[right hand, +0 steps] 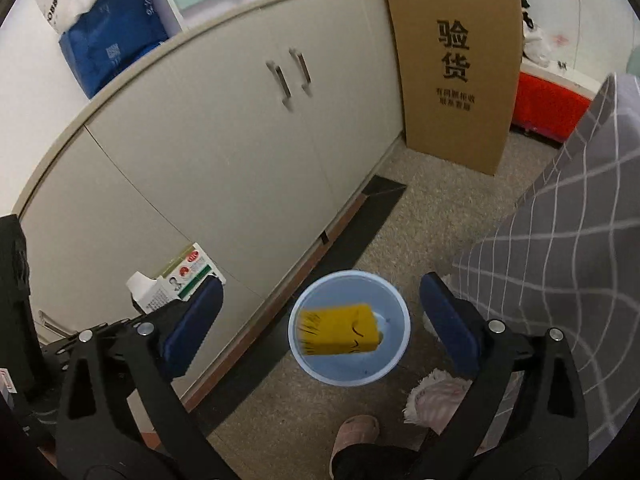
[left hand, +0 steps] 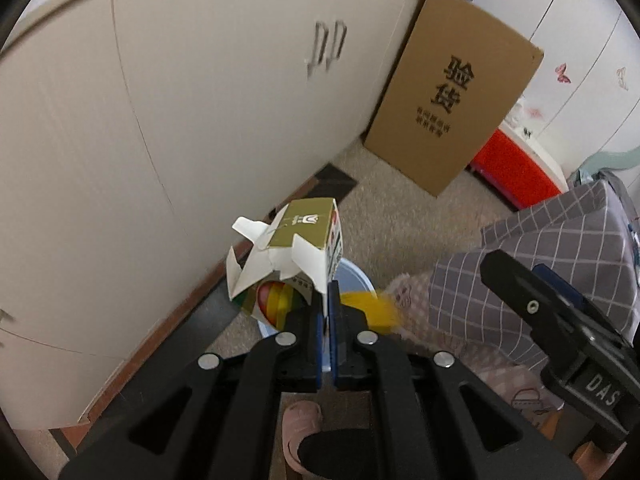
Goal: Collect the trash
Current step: 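Carry both items to the blue wastebasket and open both tools to drop them, then move both tools back over the table toward the tubes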
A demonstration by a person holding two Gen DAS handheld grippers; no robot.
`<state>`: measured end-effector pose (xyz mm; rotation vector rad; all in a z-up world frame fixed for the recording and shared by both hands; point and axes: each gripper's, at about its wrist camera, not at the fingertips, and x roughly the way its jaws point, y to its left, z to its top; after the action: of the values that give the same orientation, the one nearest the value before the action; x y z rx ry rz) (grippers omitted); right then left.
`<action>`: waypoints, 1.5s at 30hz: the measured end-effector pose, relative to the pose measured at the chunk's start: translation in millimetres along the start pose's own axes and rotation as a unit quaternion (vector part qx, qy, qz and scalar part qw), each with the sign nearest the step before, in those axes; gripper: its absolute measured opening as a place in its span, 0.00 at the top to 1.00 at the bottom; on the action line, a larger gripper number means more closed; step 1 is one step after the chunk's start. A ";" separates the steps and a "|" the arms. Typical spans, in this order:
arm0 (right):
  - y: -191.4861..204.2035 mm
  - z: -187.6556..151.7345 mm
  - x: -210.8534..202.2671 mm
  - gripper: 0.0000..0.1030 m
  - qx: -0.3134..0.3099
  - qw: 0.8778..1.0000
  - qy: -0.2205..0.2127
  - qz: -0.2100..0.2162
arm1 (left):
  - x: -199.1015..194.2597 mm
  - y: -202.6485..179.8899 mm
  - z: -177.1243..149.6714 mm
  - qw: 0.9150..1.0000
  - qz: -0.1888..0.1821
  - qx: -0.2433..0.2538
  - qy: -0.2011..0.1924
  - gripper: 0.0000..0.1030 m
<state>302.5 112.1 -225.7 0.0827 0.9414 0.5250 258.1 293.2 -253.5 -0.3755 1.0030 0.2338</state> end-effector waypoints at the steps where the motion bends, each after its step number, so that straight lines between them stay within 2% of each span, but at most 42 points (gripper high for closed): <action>1: -0.4 -1.1 0.9 0.06 0.002 1.000 0.001 -0.002 | 2.4 -2.2 -1.5 1.000 -0.001 0.001 0.004 0.97; 8: -8.3 -9.4 -4.7 0.06 0.004 0.998 -0.014 -0.053 | 20.4 -23.7 -5.4 0.999 -0.010 0.024 0.026 0.97; 11: -17.0 -6.8 -10.0 0.06 0.021 0.998 -0.023 -0.060 | 31.0 -36.6 -1.0 0.999 -0.010 0.033 0.042 0.97; 16: -25.9 0.7 -19.2 0.06 0.035 0.996 -0.044 -0.064 | 29.6 -51.5 10.0 0.998 -0.012 0.054 0.024 0.97; 20: -33.2 6.8 -21.2 0.06 0.062 0.996 -0.045 -0.045 | 26.7 -58.7 21.5 0.998 0.000 0.064 -0.004 0.96; 21: -33.9 7.8 -21.5 0.06 0.065 0.996 -0.044 -0.043 | 26.4 -60.3 24.1 0.998 0.010 0.067 -0.009 0.93; 22: -34.4 8.5 -21.9 0.06 0.068 0.996 -0.044 -0.040 | 26.0 -60.8 26.2 0.998 0.014 0.067 -0.010 0.78; 23: -35.5 8.9 -22.9 0.06 0.071 0.996 -0.045 -0.036 | 23.9 -59.8 26.7 0.998 0.017 0.061 -0.015 0.57; 24: -35.7 9.4 -23.6 0.06 0.072 0.996 -0.044 -0.036 | 21.9 -59.6 27.3 0.998 0.019 0.058 -0.021 0.52; 26: -34.0 9.3 -25.5 0.06 0.067 0.996 -0.043 -0.038 | 16.6 -59.0 25.1 0.998 0.021 0.058 -0.033 0.49; 29: -30.1 9.0 -28.5 0.06 0.059 0.996 -0.043 -0.040 | 12.0 -58.7 21.8 0.998 0.016 0.059 -0.027 0.49; 35: -21.9 8.6 -46.7 0.06 0.054 0.997 -0.048 -0.031 | -19.5 -54.7 13.7 0.998 0.015 0.050 -0.044 0.45; 39: -13.5 10.4 -74.0 0.06 0.050 0.997 -0.059 -0.011 | -58.8 -52.8 7.5 0.996 0.015 0.041 -0.077 0.44; 41: -11.2 11.7 -91.8 0.06 0.052 0.996 -0.067 0.009 | -81.4 -54.4 3.9 0.994 0.012 0.037 -0.099 0.40; 45: -13.1 12.2 -136.6 0.06 0.059 0.993 -0.094 0.028 | -129.2 -69.7 -4.5 0.989 -0.010 0.043 -0.142 0.37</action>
<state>252.6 39.3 -120.0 0.2620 0.7862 0.5045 212.4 225.3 -131.5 -0.2634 0.7254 0.2185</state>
